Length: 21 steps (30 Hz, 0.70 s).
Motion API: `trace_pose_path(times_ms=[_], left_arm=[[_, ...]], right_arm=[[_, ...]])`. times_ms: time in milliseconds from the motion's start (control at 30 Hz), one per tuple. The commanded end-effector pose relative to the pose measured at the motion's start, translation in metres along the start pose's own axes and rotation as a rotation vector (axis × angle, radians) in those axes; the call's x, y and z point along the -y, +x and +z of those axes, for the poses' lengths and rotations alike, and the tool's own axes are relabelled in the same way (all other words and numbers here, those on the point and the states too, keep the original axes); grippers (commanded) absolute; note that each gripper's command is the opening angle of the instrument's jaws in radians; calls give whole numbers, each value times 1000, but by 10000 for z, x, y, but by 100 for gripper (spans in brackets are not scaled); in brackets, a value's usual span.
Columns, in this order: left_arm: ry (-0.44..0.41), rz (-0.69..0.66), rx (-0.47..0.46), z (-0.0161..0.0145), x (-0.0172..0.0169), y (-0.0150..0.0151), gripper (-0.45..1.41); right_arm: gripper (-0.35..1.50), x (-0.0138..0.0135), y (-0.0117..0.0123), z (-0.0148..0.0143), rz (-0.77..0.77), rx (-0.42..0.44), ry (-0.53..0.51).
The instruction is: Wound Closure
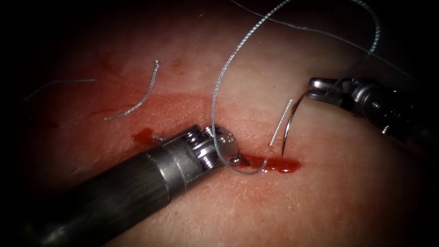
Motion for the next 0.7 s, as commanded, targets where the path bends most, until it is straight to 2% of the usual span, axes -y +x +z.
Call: trace_pose_path(times_ms=[33,267,700], left_arm=[[13,5,18,-8,5,-14,-45],[63,3,15,4,33,-6,-45],[51,-2,25,0,33,-14,-45]], right_arm=[[-35,-7,-1,6,-1,-4,15],[-35,10,-13,20,17,-6,41],[-35,33,-23,27,0,43,106]])
